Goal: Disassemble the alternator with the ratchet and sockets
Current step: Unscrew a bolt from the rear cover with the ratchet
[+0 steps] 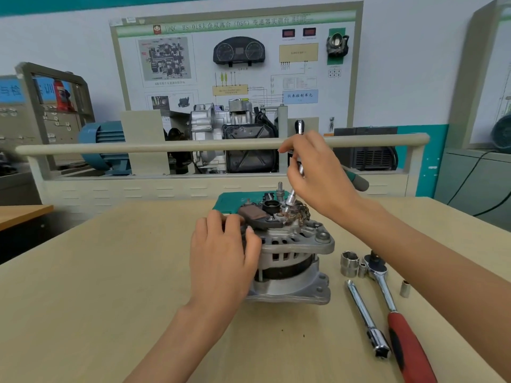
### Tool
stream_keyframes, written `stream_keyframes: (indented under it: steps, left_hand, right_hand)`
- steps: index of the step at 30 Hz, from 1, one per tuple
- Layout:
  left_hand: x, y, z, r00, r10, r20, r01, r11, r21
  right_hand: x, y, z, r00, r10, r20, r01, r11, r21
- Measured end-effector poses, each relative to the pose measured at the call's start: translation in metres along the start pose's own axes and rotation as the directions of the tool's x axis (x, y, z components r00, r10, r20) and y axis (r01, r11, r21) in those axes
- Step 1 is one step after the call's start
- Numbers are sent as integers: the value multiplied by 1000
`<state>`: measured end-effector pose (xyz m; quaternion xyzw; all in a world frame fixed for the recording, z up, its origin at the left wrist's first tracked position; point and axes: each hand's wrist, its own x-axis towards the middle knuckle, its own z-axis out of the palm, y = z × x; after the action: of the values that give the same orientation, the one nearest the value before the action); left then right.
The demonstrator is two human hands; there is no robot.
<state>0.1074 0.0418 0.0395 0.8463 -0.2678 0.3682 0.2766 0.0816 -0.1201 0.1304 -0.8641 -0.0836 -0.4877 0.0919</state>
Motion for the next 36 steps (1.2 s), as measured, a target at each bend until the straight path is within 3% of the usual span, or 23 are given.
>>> stream_keyframes:
  steps: [6,12,21,28,32,34,36]
  left_hand:
    - [6,-9,4,998,46,31,-45,998,-37]
    - [26,-42,13,990,117,84,-86,949,-304]
    - [49,-68,32,948,86,305,119,795,-594]
    - [61,-69,33,926,106,363,156,769,-621]
    - [72,-62,20,928,105,358,98,857,-506]
    - [77,-49,6,951,126,281,66,808,-585]
    - [79,-30,-9,951,175,255,71,679,-731]
  right_hand:
    - [6,8,-7,999,-34,37,36,997,-68]
    - [3,16,-8,998,-53,28,54,998,-14]
    - [5,-1,-3,983,-161,84,157,986,55]
    - [10,-7,-3,958,-251,140,249,968,36]
    - [12,-12,-2,930,-326,169,328,945,18]
    - [12,-14,-1,923,-347,168,349,937,17]
    - [10,-14,1,918,-367,154,366,930,35]
